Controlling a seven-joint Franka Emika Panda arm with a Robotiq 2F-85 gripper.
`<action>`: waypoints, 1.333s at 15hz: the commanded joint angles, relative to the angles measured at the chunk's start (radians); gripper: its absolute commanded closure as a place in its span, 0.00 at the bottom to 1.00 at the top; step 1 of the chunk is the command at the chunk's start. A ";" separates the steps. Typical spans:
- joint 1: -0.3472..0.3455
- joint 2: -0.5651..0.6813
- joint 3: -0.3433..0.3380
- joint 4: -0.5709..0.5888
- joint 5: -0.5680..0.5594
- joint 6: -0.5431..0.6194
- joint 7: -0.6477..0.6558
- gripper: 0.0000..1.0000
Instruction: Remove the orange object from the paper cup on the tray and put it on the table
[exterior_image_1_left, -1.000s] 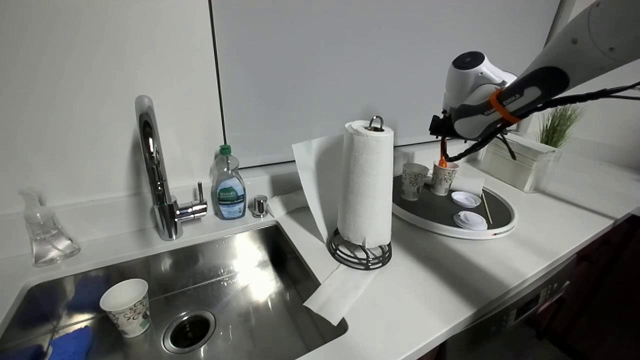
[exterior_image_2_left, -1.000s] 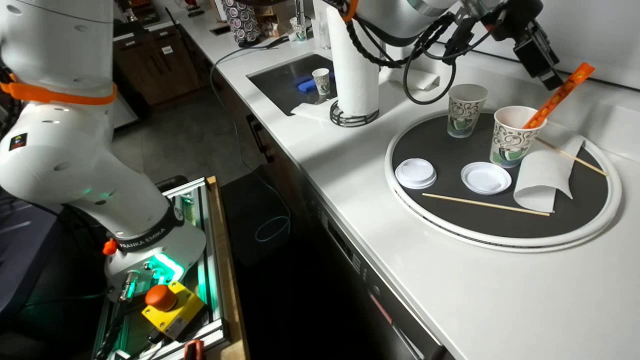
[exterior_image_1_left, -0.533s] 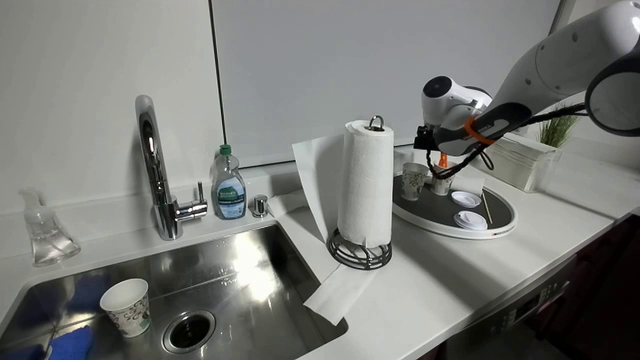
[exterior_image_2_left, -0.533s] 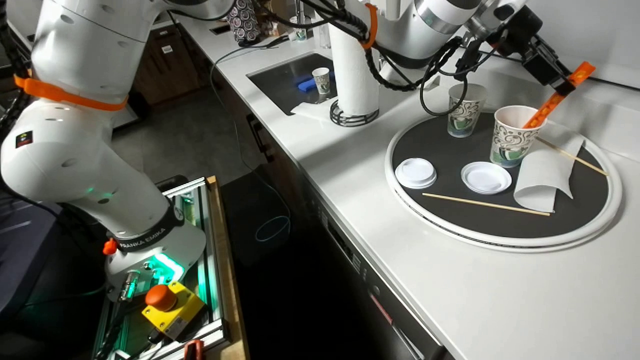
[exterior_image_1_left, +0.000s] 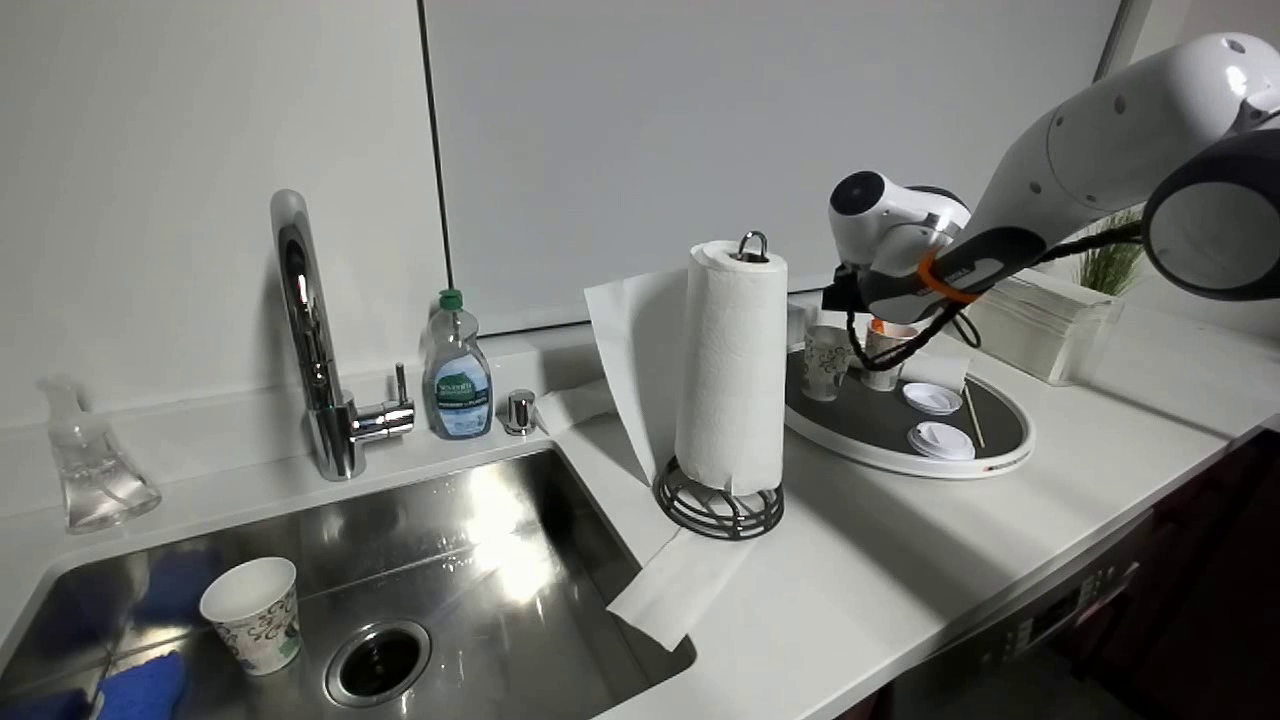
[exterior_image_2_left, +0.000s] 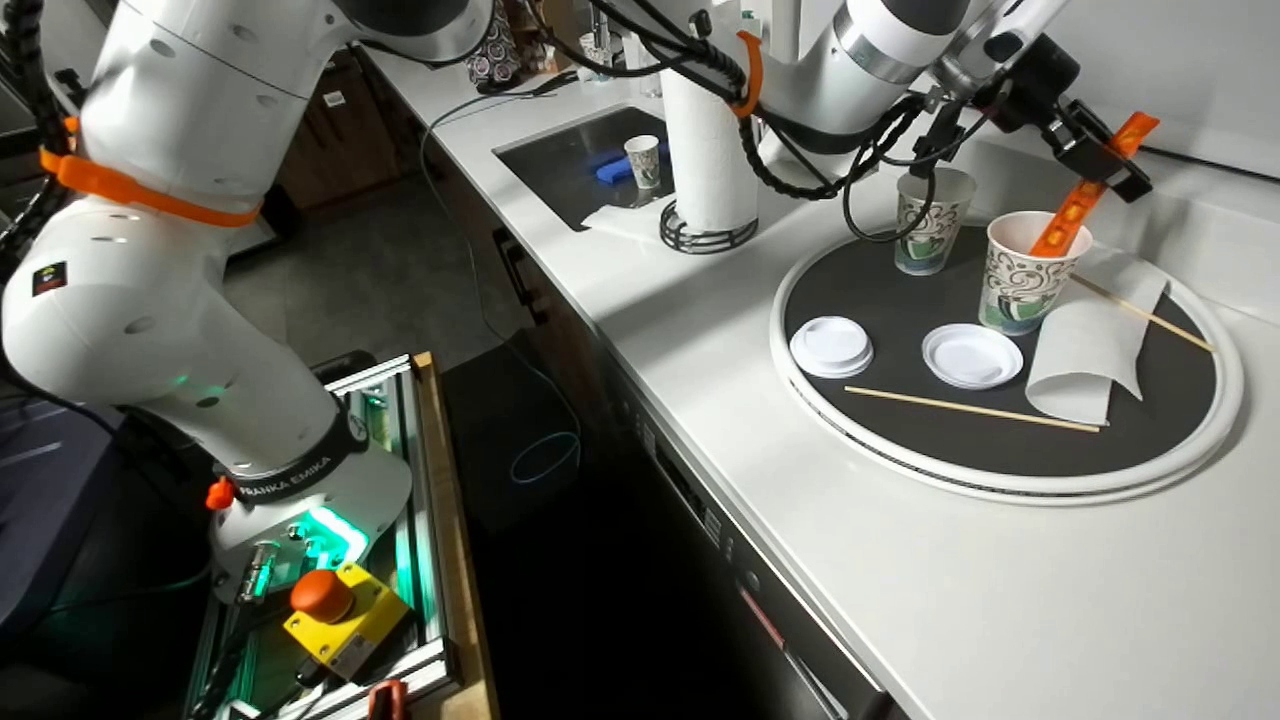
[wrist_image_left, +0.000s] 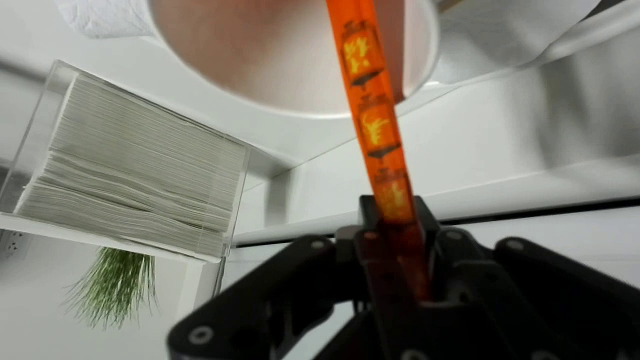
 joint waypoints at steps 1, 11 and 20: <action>0.012 0.014 -0.009 0.021 -0.050 -0.040 0.046 1.00; 0.021 -0.029 0.009 -0.007 -0.111 -0.118 0.077 1.00; 0.051 -0.227 0.030 -0.113 -0.266 -0.227 0.173 1.00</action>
